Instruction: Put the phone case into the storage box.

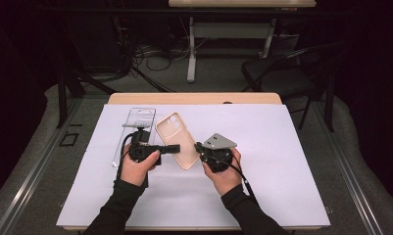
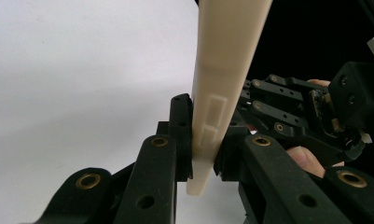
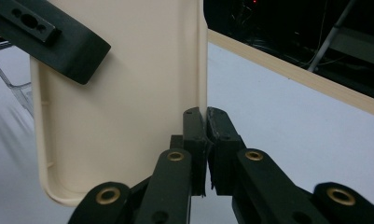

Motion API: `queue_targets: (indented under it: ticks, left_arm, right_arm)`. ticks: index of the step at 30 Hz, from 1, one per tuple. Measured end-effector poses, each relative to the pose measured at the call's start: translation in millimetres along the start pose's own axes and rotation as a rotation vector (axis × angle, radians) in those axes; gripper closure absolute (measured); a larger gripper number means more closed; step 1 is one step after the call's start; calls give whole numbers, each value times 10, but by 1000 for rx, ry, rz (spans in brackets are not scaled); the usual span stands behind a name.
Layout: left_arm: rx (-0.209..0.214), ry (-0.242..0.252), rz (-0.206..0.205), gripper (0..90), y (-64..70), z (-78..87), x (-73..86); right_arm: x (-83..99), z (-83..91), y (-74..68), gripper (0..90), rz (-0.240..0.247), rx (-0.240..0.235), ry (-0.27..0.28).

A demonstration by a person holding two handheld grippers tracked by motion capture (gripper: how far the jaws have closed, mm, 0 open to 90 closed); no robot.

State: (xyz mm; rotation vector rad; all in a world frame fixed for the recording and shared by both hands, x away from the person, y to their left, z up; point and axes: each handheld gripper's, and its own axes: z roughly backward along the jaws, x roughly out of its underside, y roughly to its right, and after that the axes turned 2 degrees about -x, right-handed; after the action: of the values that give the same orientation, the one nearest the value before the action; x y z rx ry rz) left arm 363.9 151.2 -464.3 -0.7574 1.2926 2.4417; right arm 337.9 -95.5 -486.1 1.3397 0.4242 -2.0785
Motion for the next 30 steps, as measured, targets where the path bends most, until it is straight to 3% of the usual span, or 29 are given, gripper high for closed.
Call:
queue_targets:
  ticks: [15, 26, 29, 30]
  left_arm:
    - [-13, 8, -23, 806, -5, 12, -1]
    - [-59, 22, -104, 806, 19, 28, -1]
    - [-69, 17, -165, 806, 24, 30, -7]
    - [-69, 17, -165, 806, 24, 30, -7]
  right_arm:
    - [-26, 97, 32, 748, -23, -25, 48]
    - [28, 216, 69, 613, 7, -59, 65]
    - [34, 250, 82, 576, 22, -64, 60]
    - [34, 250, 82, 576, 22, -64, 60]
